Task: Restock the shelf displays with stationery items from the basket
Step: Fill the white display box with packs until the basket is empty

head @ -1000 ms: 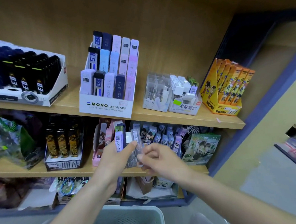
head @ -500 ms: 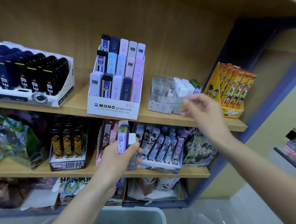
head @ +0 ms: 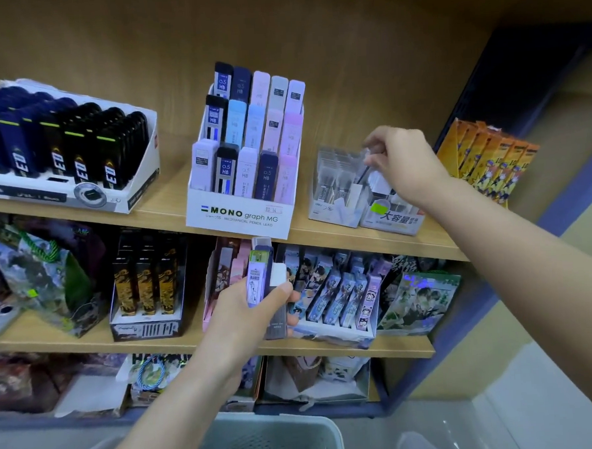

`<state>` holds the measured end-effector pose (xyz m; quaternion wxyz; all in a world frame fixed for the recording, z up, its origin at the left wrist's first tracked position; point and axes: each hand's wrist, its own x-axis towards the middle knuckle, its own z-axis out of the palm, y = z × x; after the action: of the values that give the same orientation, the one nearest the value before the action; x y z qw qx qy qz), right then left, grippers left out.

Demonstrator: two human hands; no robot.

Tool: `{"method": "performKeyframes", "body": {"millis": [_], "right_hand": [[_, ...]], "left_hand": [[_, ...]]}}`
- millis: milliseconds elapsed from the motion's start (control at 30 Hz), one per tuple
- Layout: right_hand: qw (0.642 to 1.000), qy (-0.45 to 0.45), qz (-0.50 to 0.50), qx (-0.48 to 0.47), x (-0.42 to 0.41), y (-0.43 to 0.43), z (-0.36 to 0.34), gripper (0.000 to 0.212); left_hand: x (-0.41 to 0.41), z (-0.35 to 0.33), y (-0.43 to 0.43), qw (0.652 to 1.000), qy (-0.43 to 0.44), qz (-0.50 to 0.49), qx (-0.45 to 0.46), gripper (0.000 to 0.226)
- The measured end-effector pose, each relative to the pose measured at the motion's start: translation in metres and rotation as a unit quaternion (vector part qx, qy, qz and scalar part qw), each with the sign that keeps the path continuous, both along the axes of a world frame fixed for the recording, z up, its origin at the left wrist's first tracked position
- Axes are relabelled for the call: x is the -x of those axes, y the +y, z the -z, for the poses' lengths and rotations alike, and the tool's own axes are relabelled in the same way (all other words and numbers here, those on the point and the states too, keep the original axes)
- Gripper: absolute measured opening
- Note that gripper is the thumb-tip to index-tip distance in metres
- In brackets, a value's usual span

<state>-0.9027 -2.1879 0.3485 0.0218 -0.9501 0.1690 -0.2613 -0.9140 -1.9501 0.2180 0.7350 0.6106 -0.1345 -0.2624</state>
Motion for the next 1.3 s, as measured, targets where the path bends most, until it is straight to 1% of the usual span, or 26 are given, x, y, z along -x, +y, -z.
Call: {"method": "performKeyframes", "body": {"millis": [67, 200, 267, 333, 400, 467, 533, 567, 600, 667, 733, 800, 833, 867, 933, 1033, 1100, 1167, 1233, 1300], "right_hand": [[1.0, 0.016, 0.008, -0.015, -0.006, -0.001, 0.0, 0.02], [0.999, 0.021, 0.035, 0.013, -0.015, -0.004, 0.002, 0.008], [0.999, 0.012, 0.044, 0.015, -0.019, -0.004, 0.004, 0.012], [0.998, 0.007, 0.052, 0.043, -0.02, -0.001, 0.008, 0.024], [0.996, -0.033, 0.042, 0.075, -0.014, 0.006, 0.013, 0.028], [0.992, -0.106, 0.009, 0.071, -0.001, 0.019, 0.02, 0.023], [0.989, -0.146, -0.031, 0.024, 0.018, 0.037, 0.032, 0.014], [0.988, -0.143, -0.054, -0.011, 0.028, 0.046, 0.04, 0.009], [0.988, -0.121, -0.079, -0.054, 0.037, 0.056, 0.048, 0.005], [0.983, -0.025, -0.112, -0.145, 0.052, 0.073, 0.069, 0.003], [0.957, 0.067, -0.127, -0.252, 0.058, 0.086, 0.091, 0.006], [0.909, 0.103, -0.14, -0.38, 0.06, 0.093, 0.106, 0.013], [0.889, 0.109, -0.146, -0.421, 0.06, 0.095, 0.109, 0.018], [0.877, 0.111, -0.149, -0.443, 0.061, 0.095, 0.111, 0.022], [0.87, 0.098, -0.145, -0.461, 0.063, 0.093, 0.109, 0.025], [0.859, 0.046, -0.132, -0.493, 0.068, 0.085, 0.105, 0.017], [0.859, -0.005, -0.118, -0.497, 0.072, 0.076, 0.097, 0.012], [0.875, -0.07, -0.102, -0.468, 0.078, 0.062, 0.083, 0.006], [0.907, -0.13, -0.086, -0.392, 0.084, 0.042, 0.068, 0.005], [0.935, -0.17, -0.074, -0.304, 0.086, 0.019, 0.055, 0.007]], "left_hand": [[-0.001, 0.001, -0.001, 1.0, -0.003, 0.001, -0.003, 0.005], [-0.004, 0.0, -0.001, 1.0, -0.01, 0.0, -0.008, 0.009], [-0.005, -0.001, -0.001, 1.0, -0.011, 0.002, -0.015, 0.015], [-0.004, -0.002, -0.001, 1.0, -0.019, 0.008, -0.024, 0.018], [-0.004, -0.003, -0.001, 0.999, -0.023, 0.012, -0.025, 0.016], [-0.004, -0.002, 0.0, 1.0, -0.021, 0.013, -0.019, 0.013], [-0.004, 0.0, 0.0, 1.0, -0.012, 0.014, -0.013, 0.011], [-0.004, 0.0, 0.0, 1.0, -0.008, 0.016, -0.01, 0.01], [-0.004, 0.001, 0.0, 1.0, -0.005, 0.018, -0.008, 0.01], [-0.003, 0.002, -0.001, 1.0, -0.004, 0.025, -0.009, 0.011], [-0.002, 0.004, -0.002, 0.999, -0.016, 0.039, -0.019, 0.016], [0.001, 0.006, -0.005, 0.997, -0.036, 0.054, -0.028, 0.02], [0.002, 0.007, -0.006, 0.997, -0.048, 0.058, -0.031, 0.021], [0.003, 0.008, -0.007, 0.996, -0.055, 0.059, -0.033, 0.022], [0.005, 0.008, -0.009, 0.997, -0.052, 0.05, -0.026, 0.021], [0.005, 0.007, -0.011, 0.999, -0.026, 0.029, 0.003, 0.017], [0.005, 0.005, -0.013, 1.0, -0.015, 0.016, 0.012, 0.014], [0.005, 0.005, -0.014, 1.0, -0.009, 0.002, 0.012, 0.011], [0.006, 0.006, -0.015, 1.0, -0.01, 0.0, 0.008, 0.009], [0.006, 0.006, -0.017, 1.0, -0.014, 0.001, 0.002, 0.008]]}}
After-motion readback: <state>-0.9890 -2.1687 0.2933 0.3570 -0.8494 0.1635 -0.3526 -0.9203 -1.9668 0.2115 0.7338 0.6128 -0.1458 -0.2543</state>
